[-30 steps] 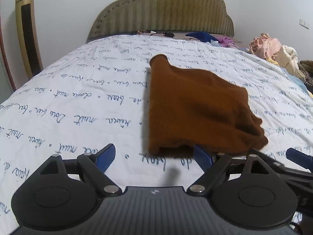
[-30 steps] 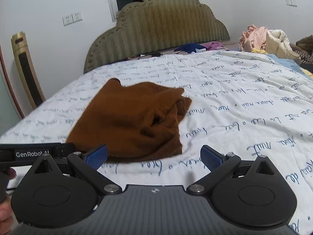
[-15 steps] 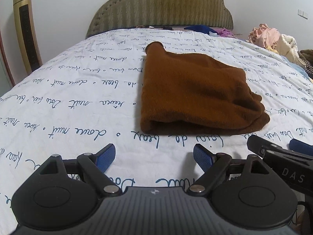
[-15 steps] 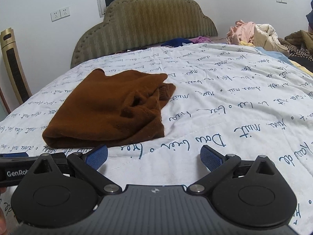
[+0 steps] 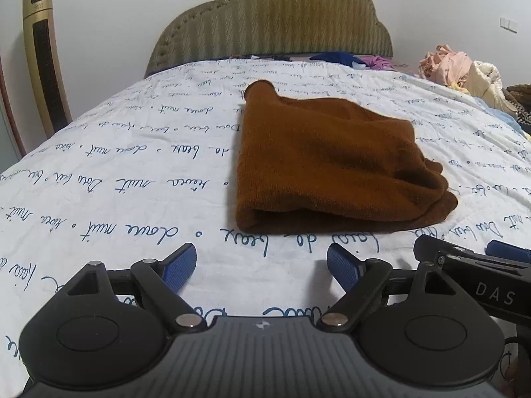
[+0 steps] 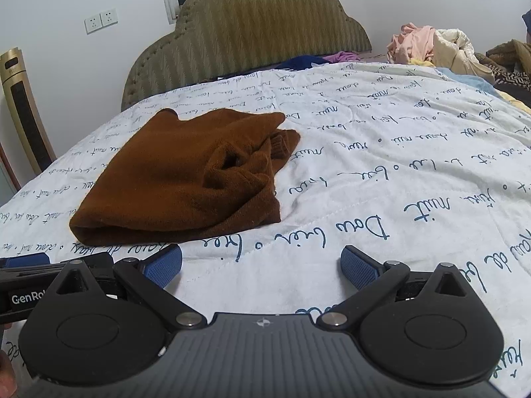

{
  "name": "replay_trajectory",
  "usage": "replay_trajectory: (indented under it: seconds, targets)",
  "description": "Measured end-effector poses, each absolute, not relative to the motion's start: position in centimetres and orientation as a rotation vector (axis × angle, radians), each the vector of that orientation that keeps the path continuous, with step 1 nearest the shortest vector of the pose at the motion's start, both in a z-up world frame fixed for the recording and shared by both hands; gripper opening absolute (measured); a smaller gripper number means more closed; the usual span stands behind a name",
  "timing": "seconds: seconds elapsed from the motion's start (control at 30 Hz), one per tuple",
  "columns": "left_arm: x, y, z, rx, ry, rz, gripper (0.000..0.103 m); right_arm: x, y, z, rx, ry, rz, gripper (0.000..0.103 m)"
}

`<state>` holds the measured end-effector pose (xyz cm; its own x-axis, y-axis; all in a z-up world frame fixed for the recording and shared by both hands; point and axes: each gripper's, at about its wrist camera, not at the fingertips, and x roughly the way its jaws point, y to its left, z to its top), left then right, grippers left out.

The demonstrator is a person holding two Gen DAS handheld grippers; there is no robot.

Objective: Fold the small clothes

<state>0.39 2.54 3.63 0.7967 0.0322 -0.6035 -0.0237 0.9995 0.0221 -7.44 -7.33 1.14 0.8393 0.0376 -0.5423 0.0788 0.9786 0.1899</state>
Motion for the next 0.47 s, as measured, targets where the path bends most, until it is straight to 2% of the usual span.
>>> replay_trajectory:
  seconds: [0.13,0.47]
  targets:
    - [0.31,2.6,3.65,-0.004,0.64,0.009,0.082,-7.42,-7.5,1.1,0.222,0.575,-0.021,0.101]
    - [0.71,2.87,3.68,-0.048,0.664,0.057,0.085,-7.49,-7.58,1.29,0.232,0.569,-0.016,0.102]
